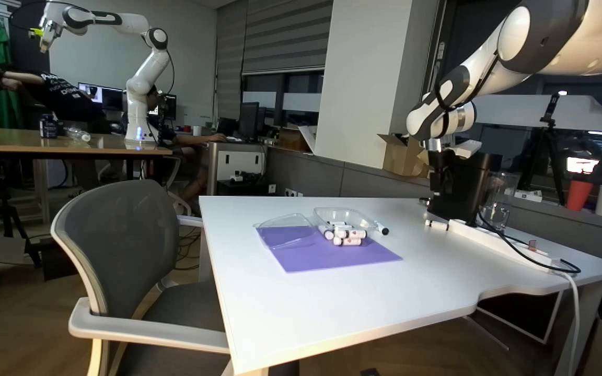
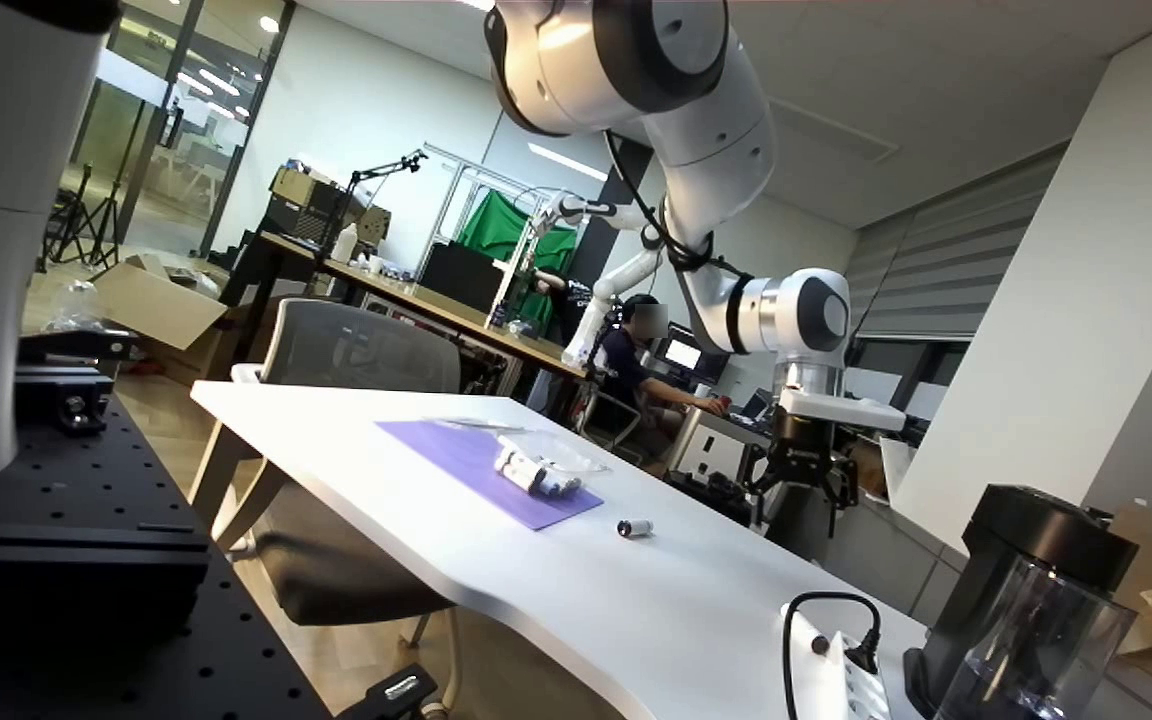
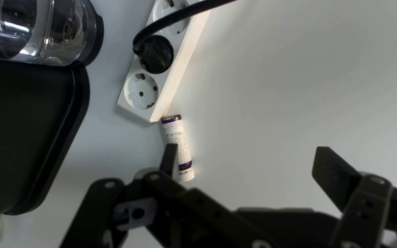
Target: Pick the object and put it in the container
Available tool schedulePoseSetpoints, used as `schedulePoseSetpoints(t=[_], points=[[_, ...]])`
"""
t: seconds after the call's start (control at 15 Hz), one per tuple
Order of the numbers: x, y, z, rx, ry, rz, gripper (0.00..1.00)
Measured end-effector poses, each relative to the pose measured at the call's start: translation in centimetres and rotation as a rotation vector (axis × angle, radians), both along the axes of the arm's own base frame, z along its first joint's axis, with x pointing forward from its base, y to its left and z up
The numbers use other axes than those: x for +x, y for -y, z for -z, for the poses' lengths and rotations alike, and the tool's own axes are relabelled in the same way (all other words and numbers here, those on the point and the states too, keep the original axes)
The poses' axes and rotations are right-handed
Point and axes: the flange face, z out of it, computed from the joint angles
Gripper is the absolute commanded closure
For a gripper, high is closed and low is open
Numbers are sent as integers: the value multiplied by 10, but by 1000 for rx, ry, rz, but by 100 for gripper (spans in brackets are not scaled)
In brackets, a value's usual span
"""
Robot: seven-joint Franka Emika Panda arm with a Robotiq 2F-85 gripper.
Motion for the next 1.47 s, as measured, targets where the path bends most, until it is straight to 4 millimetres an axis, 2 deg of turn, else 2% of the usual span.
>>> schedulePoseSetpoints(t=[0.2, 0.6, 0.8, 1.0, 1.47], points=[[-2, 8, 3, 1, -12, -52, 0], [-4, 45, 1, -24, 9, -179, 0], [-2, 59, 7, -40, 28, -215, 0], [3, 62, 24, -60, 62, -241, 0], [7, 54, 64, -67, 112, -268, 0]])
